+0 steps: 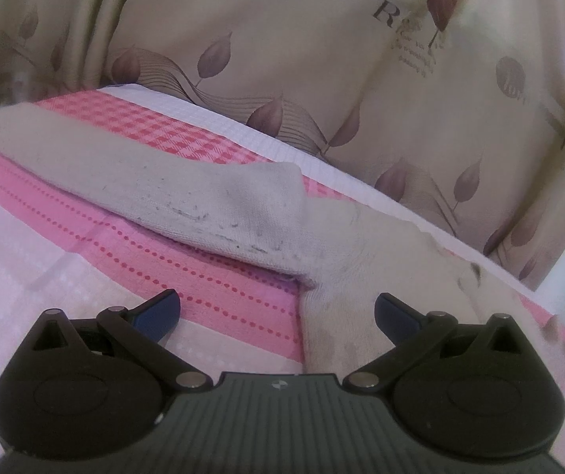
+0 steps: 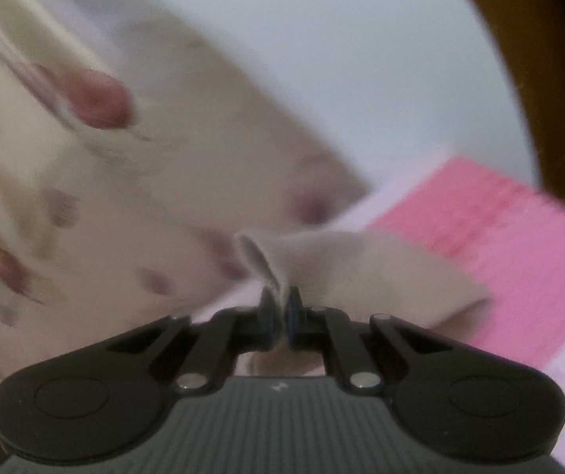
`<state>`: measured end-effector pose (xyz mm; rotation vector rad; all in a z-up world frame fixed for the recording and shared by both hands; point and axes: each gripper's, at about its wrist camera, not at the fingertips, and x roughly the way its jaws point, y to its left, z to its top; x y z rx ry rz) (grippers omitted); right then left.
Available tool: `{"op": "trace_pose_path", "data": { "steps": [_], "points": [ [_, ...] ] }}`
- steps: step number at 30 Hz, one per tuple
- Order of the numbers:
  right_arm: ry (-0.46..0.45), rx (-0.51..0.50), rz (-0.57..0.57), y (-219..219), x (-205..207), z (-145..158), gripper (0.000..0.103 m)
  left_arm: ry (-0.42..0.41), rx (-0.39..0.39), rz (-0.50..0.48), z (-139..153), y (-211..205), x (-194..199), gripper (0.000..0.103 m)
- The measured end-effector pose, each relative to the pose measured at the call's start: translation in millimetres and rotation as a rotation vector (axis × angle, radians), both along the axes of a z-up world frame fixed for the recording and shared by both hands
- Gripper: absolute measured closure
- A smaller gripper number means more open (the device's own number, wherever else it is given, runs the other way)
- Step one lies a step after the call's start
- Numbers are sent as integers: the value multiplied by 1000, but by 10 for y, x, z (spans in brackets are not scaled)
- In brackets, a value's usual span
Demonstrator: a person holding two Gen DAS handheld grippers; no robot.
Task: Fold small clothes
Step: 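Carry the held sleeve across the sweater body with the right tool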
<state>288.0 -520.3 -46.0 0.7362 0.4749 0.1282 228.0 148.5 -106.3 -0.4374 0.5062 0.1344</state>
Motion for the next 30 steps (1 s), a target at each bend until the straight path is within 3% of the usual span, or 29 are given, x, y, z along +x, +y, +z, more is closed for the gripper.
{"op": "trace_pose_path", "data": {
  "steps": [7, 13, 22, 30],
  "points": [
    [-94, 173, 185, 1109, 306, 367, 97, -18, -29, 5, -1, 32, -23, 0],
    [-73, 293, 312, 2207, 607, 159, 96, -22, -36, 5, -5, 42, -29, 0],
    [78, 261, 427, 3462, 754, -458, 97, -2, -2, 0, 8, 6, 5, 0],
    [145, 180, 455, 3840, 795, -662, 96, 25, 43, -4, 6, -44, 49, 0]
  ]
}}
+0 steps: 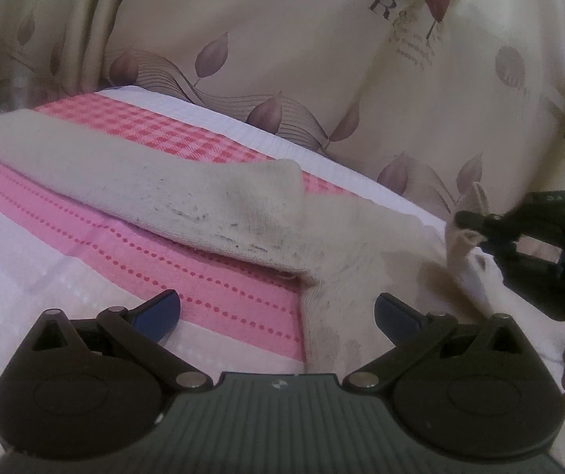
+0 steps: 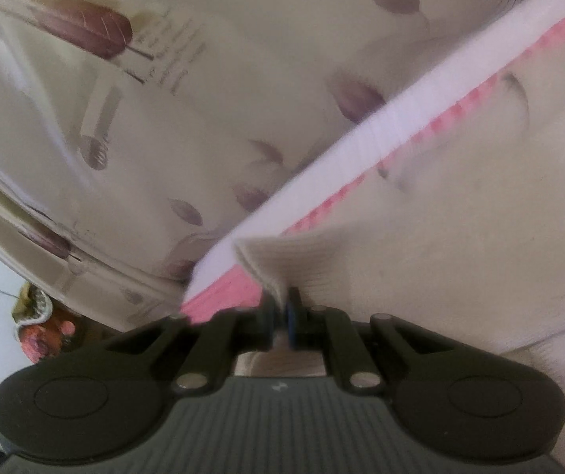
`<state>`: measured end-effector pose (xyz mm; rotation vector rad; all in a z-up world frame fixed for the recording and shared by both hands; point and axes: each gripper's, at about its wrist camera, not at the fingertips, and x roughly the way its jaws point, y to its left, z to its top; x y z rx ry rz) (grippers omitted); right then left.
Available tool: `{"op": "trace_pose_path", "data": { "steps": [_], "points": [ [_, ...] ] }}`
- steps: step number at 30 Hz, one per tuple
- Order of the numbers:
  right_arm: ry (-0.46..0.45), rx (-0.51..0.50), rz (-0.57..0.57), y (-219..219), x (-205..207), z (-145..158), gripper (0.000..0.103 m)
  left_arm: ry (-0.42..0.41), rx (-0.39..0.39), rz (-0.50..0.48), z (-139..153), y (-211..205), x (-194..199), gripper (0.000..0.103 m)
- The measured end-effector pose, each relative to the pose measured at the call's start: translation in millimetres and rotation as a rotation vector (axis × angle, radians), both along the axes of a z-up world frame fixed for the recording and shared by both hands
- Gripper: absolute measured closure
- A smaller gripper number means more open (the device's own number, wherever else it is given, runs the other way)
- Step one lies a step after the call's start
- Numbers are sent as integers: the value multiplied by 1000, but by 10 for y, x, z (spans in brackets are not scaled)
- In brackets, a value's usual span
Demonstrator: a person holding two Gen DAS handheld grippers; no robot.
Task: Fold small clothes
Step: 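Carry the held sleeve across the sweater body with the right tool, then open the right tool to release the sleeve onto the body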
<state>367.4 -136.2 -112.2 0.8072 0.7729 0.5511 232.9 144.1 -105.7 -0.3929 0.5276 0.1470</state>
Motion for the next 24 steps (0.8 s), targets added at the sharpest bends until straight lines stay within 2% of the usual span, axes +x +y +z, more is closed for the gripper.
{"op": "trace_pose_path", "data": {
  "steps": [9, 10, 12, 13, 14, 17, 19, 24],
  "points": [
    [51, -15, 39, 144, 65, -182, 93, 2, 3, -1, -6, 1, 3, 0],
    [59, -19, 60, 176, 87, -209, 87, 2, 3, -1, -5, 2, 3, 0],
    [48, -36, 97, 202, 83, -231, 66, 0, 1, 0, -5, 1, -1, 0],
    [35, -50, 107, 196, 57, -225, 44, 1, 1, 1, -3, -1, 2, 0],
    [16, -57, 105, 175, 20, -200, 32, 1, 1, 1, -2, -1, 0, 0],
    [-91, 0, 56, -103, -235, -76, 31, 3, 5, -1, 2, 2, -3, 0],
    [-124, -12, 21, -306, -412, -11, 31, 3, 5, -1, 3, 6, -8, 0],
    [-219, -238, -47, -787, -977, 58, 31, 3, 6, -1, 5, 7, -9, 0]
  ]
}}
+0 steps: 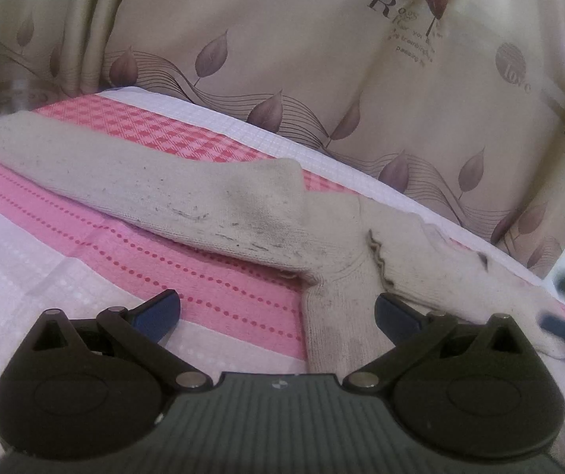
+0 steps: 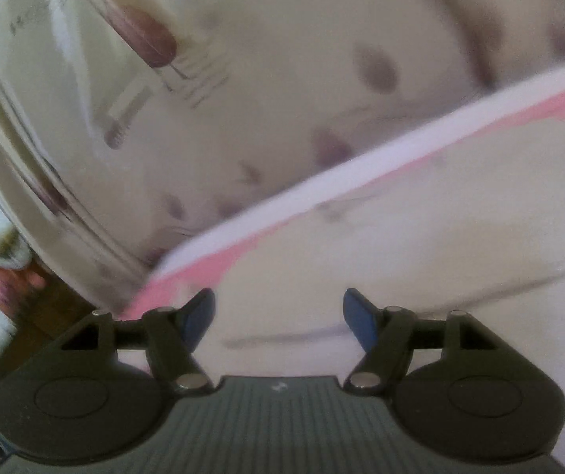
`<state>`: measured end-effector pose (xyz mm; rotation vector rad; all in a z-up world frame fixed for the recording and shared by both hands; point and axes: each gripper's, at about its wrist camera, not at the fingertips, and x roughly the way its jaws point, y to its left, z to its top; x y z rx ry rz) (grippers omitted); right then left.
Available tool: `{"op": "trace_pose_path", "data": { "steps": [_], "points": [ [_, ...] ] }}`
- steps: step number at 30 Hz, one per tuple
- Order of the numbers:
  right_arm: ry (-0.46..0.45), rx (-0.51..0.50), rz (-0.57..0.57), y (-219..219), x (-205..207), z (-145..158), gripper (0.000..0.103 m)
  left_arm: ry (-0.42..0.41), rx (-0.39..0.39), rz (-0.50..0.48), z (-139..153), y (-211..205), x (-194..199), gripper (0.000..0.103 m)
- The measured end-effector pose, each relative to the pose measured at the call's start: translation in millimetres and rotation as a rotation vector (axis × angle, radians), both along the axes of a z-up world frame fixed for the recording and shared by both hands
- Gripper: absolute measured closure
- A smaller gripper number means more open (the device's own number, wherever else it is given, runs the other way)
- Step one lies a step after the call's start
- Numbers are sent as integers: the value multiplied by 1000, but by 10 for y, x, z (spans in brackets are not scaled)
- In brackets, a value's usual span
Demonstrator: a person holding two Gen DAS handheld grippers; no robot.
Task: Fold small clothes
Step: 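Open the right tool to release the sleeve onto the body, then grasp the cuff of the other sleeve with the left tool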
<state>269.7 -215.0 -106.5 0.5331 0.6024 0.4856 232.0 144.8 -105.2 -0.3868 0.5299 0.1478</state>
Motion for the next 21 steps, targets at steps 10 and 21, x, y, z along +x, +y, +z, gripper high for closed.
{"op": "trace_pose_path", "data": {
  "steps": [10, 21],
  "points": [
    [-26, -127, -189, -556, -552, -204, 27, 27, -24, -56, 72, 123, -72, 0],
    [-63, -277, -154, -251, -551, -218, 19, 44, -231, 181, 199, 1853, -589, 2]
  ]
}}
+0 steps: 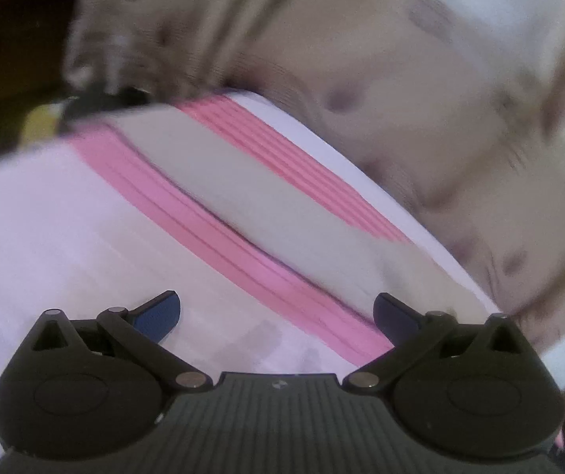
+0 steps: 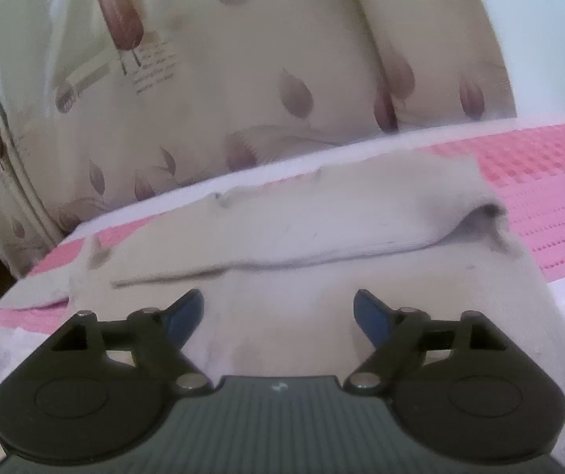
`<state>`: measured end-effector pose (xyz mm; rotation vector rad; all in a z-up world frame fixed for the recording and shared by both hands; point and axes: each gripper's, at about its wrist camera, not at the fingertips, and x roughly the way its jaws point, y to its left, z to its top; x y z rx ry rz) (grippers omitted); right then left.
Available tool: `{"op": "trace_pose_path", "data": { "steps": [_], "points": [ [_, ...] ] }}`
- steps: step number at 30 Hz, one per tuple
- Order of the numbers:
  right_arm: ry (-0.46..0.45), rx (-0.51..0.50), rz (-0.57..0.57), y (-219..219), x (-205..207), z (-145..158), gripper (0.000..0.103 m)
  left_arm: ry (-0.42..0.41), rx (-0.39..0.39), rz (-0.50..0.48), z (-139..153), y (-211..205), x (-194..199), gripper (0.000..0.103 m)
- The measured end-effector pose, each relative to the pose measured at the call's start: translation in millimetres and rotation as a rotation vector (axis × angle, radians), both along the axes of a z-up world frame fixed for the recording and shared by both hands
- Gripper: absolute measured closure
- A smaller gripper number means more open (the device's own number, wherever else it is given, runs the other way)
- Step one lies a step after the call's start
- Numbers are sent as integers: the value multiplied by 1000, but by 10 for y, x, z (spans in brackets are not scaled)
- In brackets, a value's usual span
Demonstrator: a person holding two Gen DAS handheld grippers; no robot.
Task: Fold small clothes
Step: 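Grasp the cuff of the other sleeve with the left tool, then carry the held sleeve across the sweater body with the left tool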
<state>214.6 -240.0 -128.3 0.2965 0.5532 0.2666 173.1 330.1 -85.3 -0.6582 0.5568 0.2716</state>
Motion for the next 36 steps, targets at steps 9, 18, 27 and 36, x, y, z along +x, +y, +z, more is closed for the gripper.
{"op": "trace_pose_path", "data": {
  "steps": [9, 18, 27, 36],
  "points": [
    [33, -50, -33, 63, 34, -23, 18, 19, -169, 159, 16, 1489, 162, 30],
    [51, -148, -23, 207, 59, -32, 18, 85, -243, 142, -168, 1819, 775, 34],
    [50, -95, -28, 142, 63, -33, 18, -64, -130, 244, 237, 1601, 732, 98],
    [35, 42, -50, -51, 52, -34, 18, -300, 108, -11, 1744, 34, 958, 98]
  ]
}}
